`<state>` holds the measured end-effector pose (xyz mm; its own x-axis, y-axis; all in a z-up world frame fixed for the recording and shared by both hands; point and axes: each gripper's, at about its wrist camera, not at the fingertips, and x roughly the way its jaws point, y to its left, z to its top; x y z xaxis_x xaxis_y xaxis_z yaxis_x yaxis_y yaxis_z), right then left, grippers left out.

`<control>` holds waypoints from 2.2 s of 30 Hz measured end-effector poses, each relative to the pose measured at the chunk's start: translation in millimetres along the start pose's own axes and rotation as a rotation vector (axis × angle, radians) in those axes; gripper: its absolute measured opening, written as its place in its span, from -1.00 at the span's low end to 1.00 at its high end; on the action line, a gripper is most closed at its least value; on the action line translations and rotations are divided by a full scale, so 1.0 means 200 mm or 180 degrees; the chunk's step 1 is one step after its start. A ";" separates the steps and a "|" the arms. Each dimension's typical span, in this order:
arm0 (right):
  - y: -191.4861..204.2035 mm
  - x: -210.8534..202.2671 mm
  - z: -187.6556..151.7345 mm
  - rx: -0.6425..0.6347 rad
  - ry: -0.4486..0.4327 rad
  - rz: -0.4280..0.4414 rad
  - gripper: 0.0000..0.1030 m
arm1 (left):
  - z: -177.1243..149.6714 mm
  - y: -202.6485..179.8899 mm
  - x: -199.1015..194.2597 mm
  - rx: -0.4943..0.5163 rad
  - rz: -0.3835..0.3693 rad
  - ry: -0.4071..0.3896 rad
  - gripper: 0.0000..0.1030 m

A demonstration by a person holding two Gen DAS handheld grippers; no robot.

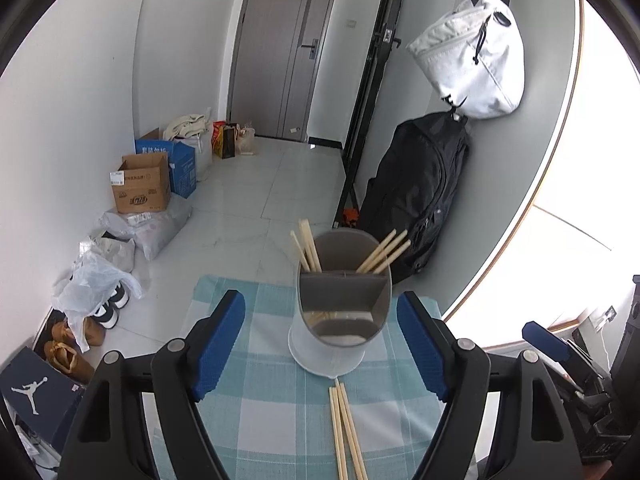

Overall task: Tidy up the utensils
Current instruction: 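Lower the right gripper to the chopstick pile and close on a chopstick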

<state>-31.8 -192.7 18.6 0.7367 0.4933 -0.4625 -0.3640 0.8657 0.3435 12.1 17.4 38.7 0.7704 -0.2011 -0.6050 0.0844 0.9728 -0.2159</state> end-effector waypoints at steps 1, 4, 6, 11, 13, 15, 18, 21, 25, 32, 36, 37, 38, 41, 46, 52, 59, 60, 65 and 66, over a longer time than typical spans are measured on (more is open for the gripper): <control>-0.01 0.01 -0.02 -0.0008 0.0029 -0.0012 0.91 | -0.02 0.00 0.01 0.0002 0.0004 0.0021 0.46; -0.02 0.05 -0.09 -0.0036 0.0141 -0.0034 0.91 | -0.09 0.01 0.06 -0.0001 0.0016 0.0104 0.46; -0.03 0.08 -0.13 -0.0042 0.0224 -0.0060 0.91 | -0.13 0.01 0.11 -0.0014 0.0020 0.0175 0.46; -0.08 0.20 -0.23 0.0011 0.0617 -0.0114 0.88 | -0.22 0.06 0.19 -0.0079 0.0031 0.0332 0.46; -0.09 0.24 -0.27 -0.0004 0.0750 -0.0113 0.75 | -0.25 0.09 0.22 -0.0116 0.0038 0.0397 0.46; -0.10 0.30 -0.30 -0.0028 0.0928 -0.0164 0.61 | -0.28 0.13 0.26 -0.0159 0.0063 0.0466 0.46; -0.12 0.40 -0.34 -0.0003 0.1146 -0.0166 0.36 | -0.30 0.20 0.29 -0.0259 0.0132 0.0549 0.46; -0.12 0.49 -0.38 0.0022 0.1367 -0.0197 0.14 | -0.30 0.26 0.32 -0.0397 0.0140 0.0665 0.46; -0.10 0.64 -0.42 -0.0107 0.1660 -0.0274 -0.24 | -0.31 0.33 0.32 -0.0529 0.0194 0.0690 0.46; -0.06 0.84 -0.49 -0.0288 0.1961 -0.0422 -0.47 | -0.32 0.40 0.31 -0.0673 0.0161 0.0756 0.46; -0.06 0.89 -0.49 -0.0335 0.2018 -0.0552 -0.51 | -0.31 0.42 0.31 -0.0752 0.0118 0.0780 0.46; -0.05 0.91 -0.49 -0.0329 0.2038 -0.0580 -0.55 | -0.31 0.42 0.31 -0.0767 0.0106 0.0779 0.46; -0.05 0.92 -0.50 -0.0313 0.2061 -0.0593 -0.59 | -0.30 0.42 0.31 -0.0781 0.0090 0.0781 0.46; -0.05 0.93 -0.49 -0.0324 0.2066 -0.0638 -0.60 | -0.30 0.43 0.31 -0.0799 0.0052 0.0782 0.46; -0.01 1.00 -0.48 -0.0570 0.2089 -0.0784 -0.60 | -0.30 0.45 0.31 -0.0814 0.0029 0.0811 0.46; 0.03 1.03 -0.48 -0.0698 0.2109 -0.0877 -0.60 | -0.29 0.48 0.31 -0.0888 0.0048 0.0843 0.46; -0.01 0.99 -0.48 -0.0635 0.2161 -0.0919 -0.66 | -0.30 0.50 0.32 -0.0972 0.0047 0.0895 0.46; -0.01 0.98 -0.48 -0.0628 0.2164 -0.0914 -0.66 | -0.30 0.50 0.32 -0.0970 0.0047 0.0894 0.46; 0.00 1.00 -0.48 -0.0657 0.2212 -0.0898 -0.65 | -0.30 0.49 0.32 -0.0925 0.0061 0.0899 0.46; 0.01 1.01 -0.48 -0.0677 0.2185 -0.0906 -0.65 | -0.31 0.49 0.32 -0.0920 0.0070 0.0900 0.46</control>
<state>62.0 -82.5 -153.3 0.3252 0.1312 -0.9365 -0.3663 0.9305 0.0031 31.3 92.1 -68.2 0.5625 -0.2434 -0.7901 -0.1424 0.9129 -0.3826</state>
